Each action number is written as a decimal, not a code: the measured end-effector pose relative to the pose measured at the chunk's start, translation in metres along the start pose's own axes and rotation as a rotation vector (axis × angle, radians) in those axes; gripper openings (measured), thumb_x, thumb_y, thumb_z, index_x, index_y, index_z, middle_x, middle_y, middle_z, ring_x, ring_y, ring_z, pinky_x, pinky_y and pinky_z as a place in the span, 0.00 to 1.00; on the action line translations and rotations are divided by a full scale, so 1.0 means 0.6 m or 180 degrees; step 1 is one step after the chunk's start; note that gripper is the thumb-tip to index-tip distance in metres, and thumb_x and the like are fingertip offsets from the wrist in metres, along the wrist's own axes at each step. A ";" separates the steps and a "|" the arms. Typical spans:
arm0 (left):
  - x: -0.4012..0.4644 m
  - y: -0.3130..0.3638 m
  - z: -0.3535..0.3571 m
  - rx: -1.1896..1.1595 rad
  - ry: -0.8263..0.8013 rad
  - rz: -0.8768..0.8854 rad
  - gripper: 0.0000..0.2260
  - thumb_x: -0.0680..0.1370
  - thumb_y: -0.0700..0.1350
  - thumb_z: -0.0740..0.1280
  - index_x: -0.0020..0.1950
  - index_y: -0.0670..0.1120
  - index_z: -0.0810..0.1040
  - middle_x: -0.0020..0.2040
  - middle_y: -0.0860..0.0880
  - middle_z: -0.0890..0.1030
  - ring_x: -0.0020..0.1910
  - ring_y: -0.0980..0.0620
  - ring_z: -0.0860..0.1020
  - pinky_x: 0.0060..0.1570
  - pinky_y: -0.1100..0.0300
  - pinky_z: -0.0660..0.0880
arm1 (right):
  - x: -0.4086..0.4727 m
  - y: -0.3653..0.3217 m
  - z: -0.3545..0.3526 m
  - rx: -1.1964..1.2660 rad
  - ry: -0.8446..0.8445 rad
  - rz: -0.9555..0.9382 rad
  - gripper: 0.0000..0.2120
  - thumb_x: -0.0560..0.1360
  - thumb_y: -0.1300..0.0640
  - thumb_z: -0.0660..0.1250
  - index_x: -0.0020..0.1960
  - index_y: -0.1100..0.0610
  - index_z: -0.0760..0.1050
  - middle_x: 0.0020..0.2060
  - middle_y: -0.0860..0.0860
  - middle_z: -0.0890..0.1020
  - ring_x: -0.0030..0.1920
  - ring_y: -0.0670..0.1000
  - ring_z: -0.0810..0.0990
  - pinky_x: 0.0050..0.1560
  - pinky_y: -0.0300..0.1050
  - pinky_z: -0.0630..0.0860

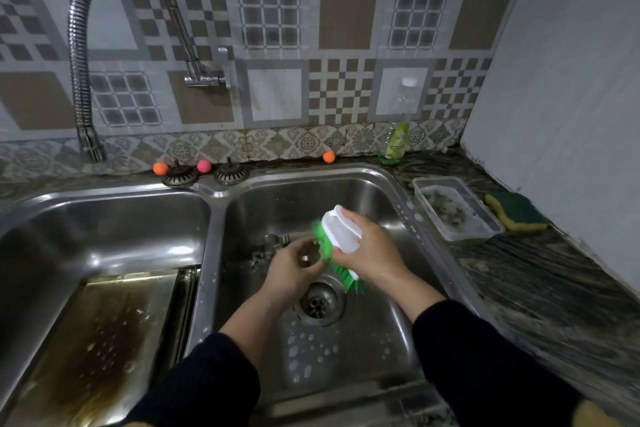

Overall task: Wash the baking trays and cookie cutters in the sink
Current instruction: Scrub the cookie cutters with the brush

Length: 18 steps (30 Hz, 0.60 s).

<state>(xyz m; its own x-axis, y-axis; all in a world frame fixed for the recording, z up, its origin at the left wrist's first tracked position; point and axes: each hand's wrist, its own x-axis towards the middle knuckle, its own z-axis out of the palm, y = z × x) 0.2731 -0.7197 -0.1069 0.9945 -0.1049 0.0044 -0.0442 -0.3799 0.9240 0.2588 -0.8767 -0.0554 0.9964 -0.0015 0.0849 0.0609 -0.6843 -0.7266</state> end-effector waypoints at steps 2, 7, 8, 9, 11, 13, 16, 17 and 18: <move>-0.004 -0.002 0.016 -0.0202 -0.0009 -0.0085 0.16 0.74 0.42 0.72 0.61 0.44 0.78 0.52 0.46 0.83 0.46 0.53 0.82 0.48 0.60 0.78 | 0.015 -0.005 -0.010 0.0157 0.0154 0.0116 0.35 0.69 0.55 0.72 0.73 0.46 0.65 0.67 0.49 0.73 0.62 0.51 0.75 0.56 0.41 0.73; 0.007 0.010 0.013 -0.2029 -0.0086 -0.0790 0.11 0.81 0.42 0.63 0.62 0.45 0.76 0.48 0.46 0.81 0.40 0.55 0.77 0.41 0.63 0.76 | 0.000 -0.002 -0.017 0.0291 -0.0133 0.0121 0.35 0.68 0.54 0.73 0.72 0.43 0.65 0.66 0.47 0.73 0.57 0.50 0.76 0.51 0.41 0.76; 0.005 0.015 0.015 -0.2223 -0.0230 -0.0821 0.11 0.82 0.42 0.60 0.62 0.45 0.76 0.45 0.46 0.79 0.39 0.55 0.76 0.40 0.65 0.77 | -0.004 -0.003 -0.013 0.0362 -0.0157 0.0128 0.35 0.68 0.54 0.73 0.72 0.43 0.65 0.67 0.47 0.73 0.57 0.49 0.76 0.50 0.40 0.75; 0.004 0.019 0.017 -0.2345 -0.0348 -0.0825 0.11 0.83 0.42 0.58 0.62 0.45 0.76 0.45 0.46 0.79 0.40 0.54 0.75 0.39 0.65 0.77 | -0.003 -0.003 -0.011 0.0453 -0.0097 0.0155 0.35 0.68 0.54 0.73 0.72 0.43 0.65 0.67 0.47 0.72 0.58 0.49 0.76 0.49 0.39 0.75; 0.005 0.024 0.019 -0.2526 -0.0397 -0.0853 0.12 0.83 0.42 0.56 0.61 0.44 0.76 0.48 0.44 0.81 0.44 0.52 0.77 0.40 0.65 0.79 | 0.002 -0.006 -0.008 0.0489 0.0013 0.0180 0.34 0.68 0.53 0.73 0.72 0.43 0.65 0.67 0.47 0.73 0.58 0.49 0.77 0.50 0.39 0.75; 0.007 0.032 0.011 -0.2662 -0.0353 -0.0869 0.12 0.84 0.42 0.54 0.60 0.43 0.76 0.44 0.46 0.84 0.40 0.52 0.81 0.36 0.64 0.79 | 0.000 -0.008 -0.004 0.0366 -0.0046 0.0130 0.35 0.68 0.52 0.73 0.72 0.42 0.65 0.66 0.47 0.74 0.58 0.50 0.77 0.53 0.43 0.77; 0.015 0.036 0.003 -0.2766 -0.0296 -0.0957 0.12 0.84 0.41 0.54 0.59 0.45 0.76 0.43 0.46 0.85 0.39 0.53 0.83 0.35 0.63 0.79 | -0.008 -0.003 -0.001 0.0387 -0.0142 0.0138 0.35 0.68 0.53 0.73 0.72 0.42 0.65 0.66 0.46 0.74 0.55 0.48 0.78 0.46 0.38 0.76; 0.014 0.038 0.006 -0.2666 -0.0345 -0.0972 0.13 0.83 0.40 0.54 0.63 0.43 0.75 0.47 0.45 0.84 0.42 0.52 0.83 0.38 0.63 0.80 | -0.006 -0.002 -0.005 0.0390 -0.0089 0.0171 0.35 0.68 0.53 0.73 0.72 0.43 0.65 0.66 0.46 0.73 0.55 0.48 0.77 0.45 0.37 0.75; 0.011 0.039 0.011 -0.2539 -0.0398 -0.0976 0.14 0.83 0.40 0.55 0.66 0.42 0.73 0.52 0.44 0.83 0.46 0.52 0.82 0.40 0.64 0.79 | -0.002 0.000 -0.009 0.0390 -0.0014 0.0222 0.35 0.68 0.54 0.73 0.72 0.44 0.65 0.66 0.46 0.73 0.55 0.48 0.77 0.45 0.36 0.74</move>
<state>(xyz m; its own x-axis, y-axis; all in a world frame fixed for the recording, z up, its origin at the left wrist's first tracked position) 0.2779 -0.7352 -0.0878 0.9317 -0.2214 -0.2878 0.3510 0.3460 0.8701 0.2571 -0.8804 -0.0518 0.9987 -0.0427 0.0283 -0.0022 -0.5884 -0.8086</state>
